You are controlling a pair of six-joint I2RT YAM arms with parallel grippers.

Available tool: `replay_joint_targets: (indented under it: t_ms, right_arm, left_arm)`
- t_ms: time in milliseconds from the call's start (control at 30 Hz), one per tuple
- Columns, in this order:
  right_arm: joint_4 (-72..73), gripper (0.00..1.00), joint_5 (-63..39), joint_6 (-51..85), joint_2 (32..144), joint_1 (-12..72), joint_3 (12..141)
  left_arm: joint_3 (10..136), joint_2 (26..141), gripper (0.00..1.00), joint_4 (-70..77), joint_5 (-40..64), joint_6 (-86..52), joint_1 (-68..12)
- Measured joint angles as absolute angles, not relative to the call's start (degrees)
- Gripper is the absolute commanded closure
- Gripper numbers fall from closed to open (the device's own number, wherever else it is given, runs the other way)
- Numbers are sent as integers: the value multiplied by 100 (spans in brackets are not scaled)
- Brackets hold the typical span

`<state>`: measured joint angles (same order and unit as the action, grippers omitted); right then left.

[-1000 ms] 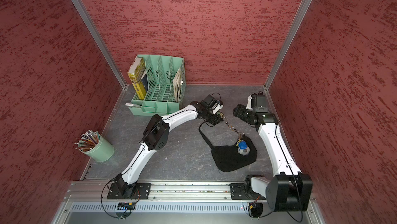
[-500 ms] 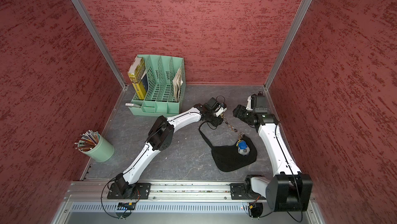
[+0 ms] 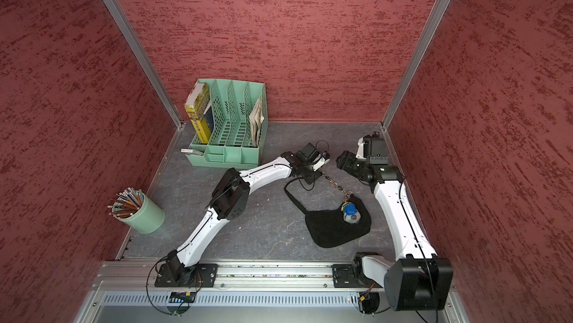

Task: Remove the decoration from the bag
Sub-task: Pick up the bag from the center of the board.

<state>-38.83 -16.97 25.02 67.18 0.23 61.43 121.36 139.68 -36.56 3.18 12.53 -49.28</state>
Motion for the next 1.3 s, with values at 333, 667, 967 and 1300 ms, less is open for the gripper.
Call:
replay_joint_targets:
  t_ms: [333,667,967,1300]
  right_arm:
    - [-2991,32,-3094,2005,5826,23,6012]
    - [-2132,34,-4890,1855,5795,56,6073]
    - [-2064,40,-5649,1662,5887,266,6270]
    - [-2257,44,-6040,1385,5942,620,6469]
  left_arm:
    - [12339,11775,100,-3824,996,1291,-4952]
    - [13126,10903,100,-4523,1656,1448,-4952]
    - [13126,10226,100,-4746,1966,1828,-4945]
    - [13159,9998,100,-4864,2088,2034,-4890]
